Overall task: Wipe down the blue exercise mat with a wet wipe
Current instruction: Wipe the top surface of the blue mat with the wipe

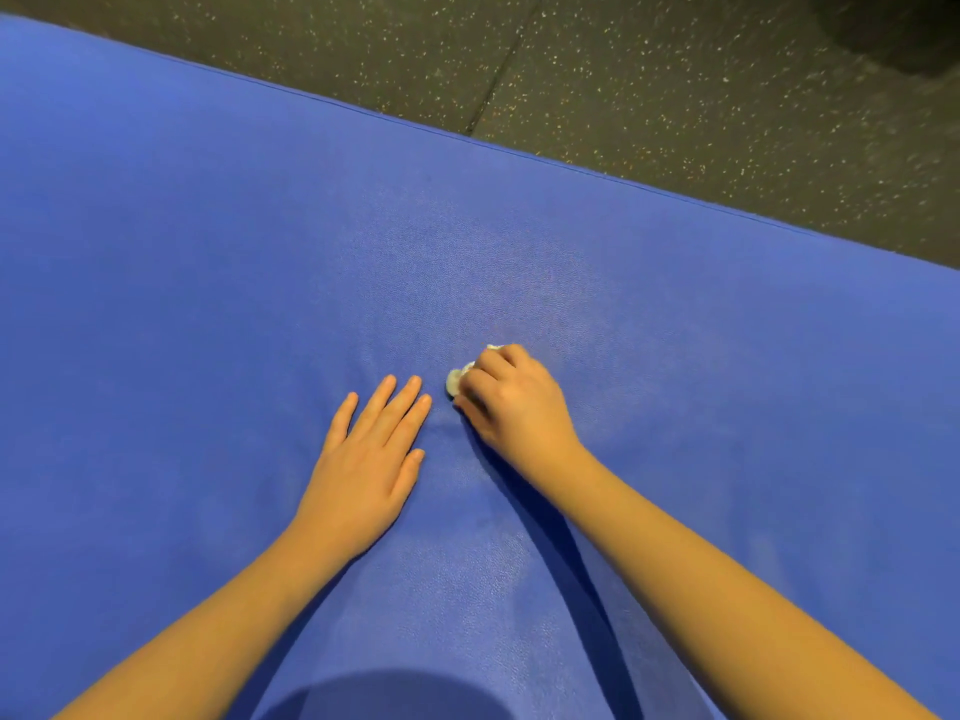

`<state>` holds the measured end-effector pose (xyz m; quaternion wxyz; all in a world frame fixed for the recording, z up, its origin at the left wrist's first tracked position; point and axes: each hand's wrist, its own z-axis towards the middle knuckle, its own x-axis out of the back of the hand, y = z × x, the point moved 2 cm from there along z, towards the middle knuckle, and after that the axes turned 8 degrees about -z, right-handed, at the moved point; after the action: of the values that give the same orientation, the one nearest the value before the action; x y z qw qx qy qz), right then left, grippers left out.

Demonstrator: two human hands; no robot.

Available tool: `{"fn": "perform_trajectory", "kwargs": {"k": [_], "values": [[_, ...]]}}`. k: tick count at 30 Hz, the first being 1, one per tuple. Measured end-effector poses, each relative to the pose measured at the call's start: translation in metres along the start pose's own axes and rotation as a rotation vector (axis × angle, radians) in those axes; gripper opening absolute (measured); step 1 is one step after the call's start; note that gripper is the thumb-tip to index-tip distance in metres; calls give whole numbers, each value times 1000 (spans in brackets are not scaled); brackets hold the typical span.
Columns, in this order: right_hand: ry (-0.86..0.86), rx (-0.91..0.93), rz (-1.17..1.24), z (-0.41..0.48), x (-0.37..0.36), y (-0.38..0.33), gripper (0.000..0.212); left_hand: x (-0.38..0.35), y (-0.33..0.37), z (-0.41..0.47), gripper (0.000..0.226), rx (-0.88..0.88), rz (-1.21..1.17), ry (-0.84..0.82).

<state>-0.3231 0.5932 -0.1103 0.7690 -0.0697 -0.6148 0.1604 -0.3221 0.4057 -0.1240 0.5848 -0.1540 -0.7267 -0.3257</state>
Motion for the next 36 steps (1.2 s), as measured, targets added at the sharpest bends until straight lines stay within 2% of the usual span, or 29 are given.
{"fn": "perform_trajectory", "kwargs": {"k": [2,5,6,7,11,13,16,17,19,22,23,25,27,28,31,33,36], "values": [[34,-53,-38,-6,3,15,18,-1,0,-6,52,16,-20,7],[152,-407,8,-12,9,31,21,-1,1,-16,51,31,-56,17],[163,-426,17,-18,10,25,19,0,2,-18,51,35,-64,20],[145,-374,26,-25,9,14,16,1,2,-20,51,42,-78,18],[-67,26,82,-63,12,-23,11,4,3,-33,50,62,-178,24],[-90,-31,62,-71,16,-16,10,4,3,-42,48,61,-196,29],[1,-395,62,-78,21,-9,13,4,5,-54,35,82,-210,84],[14,-413,70,-82,22,-16,14,4,6,-57,43,101,-218,85],[-32,-278,118,-91,24,-44,19,4,7,-61,62,129,-232,81],[-200,-77,143,-111,29,-66,20,7,9,-65,64,142,-262,49],[-246,-72,139,-112,31,-63,14,8,10,-66,62,152,-289,20],[-273,-175,97,-111,32,-51,3,11,11,-72,56,172,-351,-26],[-258,-290,62,-111,33,-47,12,12,10,-79,51,161,-359,-80],[-253,-294,54,-112,34,-52,13,12,10,-83,56,160,-342,-113],[-315,-118,117,-124,42,-90,10,9,9,-95,78,166,-297,-152],[-371,-21,154,-131,47,-103,13,10,10,-103,83,166,-278,-142],[-359,-108,108,-128,44,-86,17,13,11,-114,78,165,-280,-148]]}}
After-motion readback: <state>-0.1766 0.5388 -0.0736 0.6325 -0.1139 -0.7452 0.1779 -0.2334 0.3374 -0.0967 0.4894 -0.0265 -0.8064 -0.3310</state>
